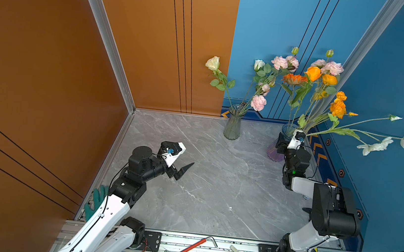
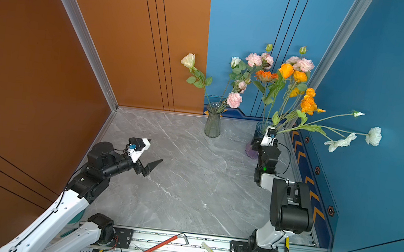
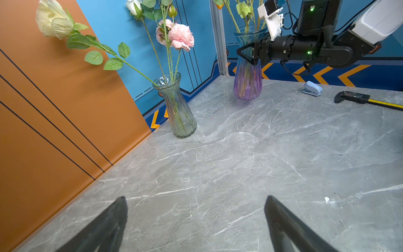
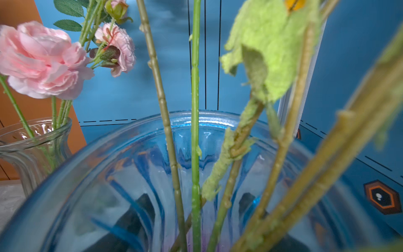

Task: Arrange flowers in a vase
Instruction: Place the vase at the top-right of the table.

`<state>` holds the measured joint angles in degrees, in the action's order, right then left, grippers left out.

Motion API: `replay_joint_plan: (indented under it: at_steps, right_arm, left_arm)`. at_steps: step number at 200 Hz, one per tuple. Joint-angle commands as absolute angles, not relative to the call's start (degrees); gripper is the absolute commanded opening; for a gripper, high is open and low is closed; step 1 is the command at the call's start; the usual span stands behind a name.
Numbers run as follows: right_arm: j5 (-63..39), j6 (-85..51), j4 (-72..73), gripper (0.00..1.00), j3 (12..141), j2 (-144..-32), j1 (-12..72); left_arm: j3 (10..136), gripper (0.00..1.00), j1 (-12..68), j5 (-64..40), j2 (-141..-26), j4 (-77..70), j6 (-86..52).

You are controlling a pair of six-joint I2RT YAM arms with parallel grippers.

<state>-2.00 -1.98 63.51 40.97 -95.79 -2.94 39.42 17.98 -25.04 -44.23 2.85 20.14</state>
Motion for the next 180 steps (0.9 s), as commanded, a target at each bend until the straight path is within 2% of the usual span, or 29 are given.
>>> replay_joint_plan:
  at_steps: [1, 79, 180]
  right_arm:
    - [-4.9, -2.6, 81.0, 0.52, 48.1, -96.2, -2.7]
    - [-4.1, -2.0, 81.2, 0.53, 55.6, -107.0, -2.7]
    - [-3.9, 1.0, 81.2, 0.53, 58.6, -113.3, -0.8]
  left_arm:
    - [39.0, 0.98, 17.4, -27.2, -44.4, 2.8, 20.8]
    - [39.1, 0.98, 17.0, -28.5, -45.4, 2.5, 20.6]
    - [39.0, 0.98, 16.8, -28.2, -45.8, 2.7, 20.8]
